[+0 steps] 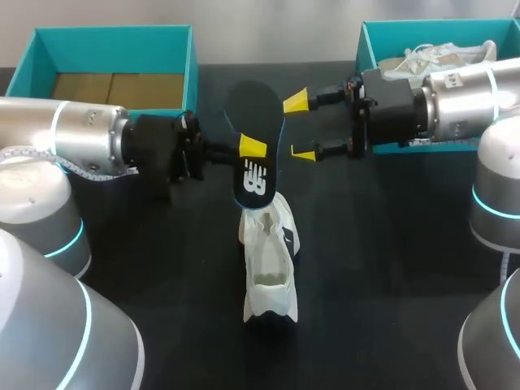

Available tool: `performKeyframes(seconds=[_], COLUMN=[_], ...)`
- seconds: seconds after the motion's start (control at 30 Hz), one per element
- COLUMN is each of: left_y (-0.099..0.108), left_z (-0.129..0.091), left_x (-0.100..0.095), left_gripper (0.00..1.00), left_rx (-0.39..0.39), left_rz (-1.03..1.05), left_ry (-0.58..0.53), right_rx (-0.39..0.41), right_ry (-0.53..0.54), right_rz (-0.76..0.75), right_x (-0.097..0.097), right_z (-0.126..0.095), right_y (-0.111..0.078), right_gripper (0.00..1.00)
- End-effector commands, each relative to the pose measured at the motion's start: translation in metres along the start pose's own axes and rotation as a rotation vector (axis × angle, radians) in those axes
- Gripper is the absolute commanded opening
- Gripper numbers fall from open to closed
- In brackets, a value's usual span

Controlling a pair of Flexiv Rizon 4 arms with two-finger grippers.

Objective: Take the shoe out of the shoebox, open the shoe tongue, remove and reinsert the insole, then place the shoe into the shoebox

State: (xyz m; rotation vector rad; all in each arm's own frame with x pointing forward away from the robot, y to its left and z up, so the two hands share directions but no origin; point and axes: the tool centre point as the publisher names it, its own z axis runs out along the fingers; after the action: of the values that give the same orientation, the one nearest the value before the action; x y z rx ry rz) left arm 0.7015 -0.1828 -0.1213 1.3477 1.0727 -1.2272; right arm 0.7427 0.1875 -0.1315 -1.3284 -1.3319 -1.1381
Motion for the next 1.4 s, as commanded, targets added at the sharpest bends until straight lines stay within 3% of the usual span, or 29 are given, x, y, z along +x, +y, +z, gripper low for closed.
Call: performKeyframes(seconds=[0.03, 0.17, 0.2, 0.27, 0.37, 0.43, 0.63, 0.77, 0.97, 1.13, 1.4], left_y=[0.005, 0.008, 0.008, 0.008, 0.008, 0.008, 0.011, 0.013, 0.015, 0.015, 0.017], left_z=[0.009, 0.013, 0.013, 0.013, 0.014, 0.015, 0.018, 0.018, 0.019, 0.019, 0.02], left_x=[0.005, 0.012, 0.013, 0.015, 0.019, 0.02, 0.022, 0.023, 0.025, 0.027, 0.029], left_gripper=[0.0, 0.0, 0.0, 0.0, 0.0, 0.0, 0.0, 0.0, 0.0, 0.0, 0.0], left_rx=[0.007, 0.012, 0.013, 0.014, 0.013, 0.013, 0.002, -0.008, -0.025, -0.034, -0.042], left_rz=[-0.001, -0.005, -0.007, -0.003, 0.005, 0.011, 0.043, 0.046, 0.048, 0.049, 0.05], left_ry=[-0.001, 0.014, 0.014, 0.012, 0.01, 0.009, 0.027, 0.028, 0.028, 0.031, 0.031], right_rx=[0.002, 0.014, 0.016, 0.026, 0.04, 0.043, 0.053, 0.055, 0.054, 0.048, 0.048], right_ry=[0.003, -0.003, -0.003, -0.003, -0.022, -0.025, -0.029, -0.03, -0.031, -0.027, -0.025], right_rz=[0.0, 0.002, 0.002, 0.005, 0.017, 0.021, 0.03, 0.03, 0.027, 0.027, 0.029], right_x=[-0.001, -0.002, -0.002, -0.002, -0.004, -0.004, -0.004, -0.004, -0.004, -0.004, -0.004], right_z=[0.007, 0.01, 0.011, 0.014, 0.017, 0.018, 0.019, 0.021, 0.022, 0.022, 0.028], right_y=[0.0, -0.001, -0.002, -0.002, -0.003, -0.003, -0.005, -0.006, -0.007, -0.007, -0.005], right_gripper=[1.0, 1.0, 0.96, 0.74, 0.64, 0.49, 0.46, 0.37, 0.31, 0.33, 0.22])
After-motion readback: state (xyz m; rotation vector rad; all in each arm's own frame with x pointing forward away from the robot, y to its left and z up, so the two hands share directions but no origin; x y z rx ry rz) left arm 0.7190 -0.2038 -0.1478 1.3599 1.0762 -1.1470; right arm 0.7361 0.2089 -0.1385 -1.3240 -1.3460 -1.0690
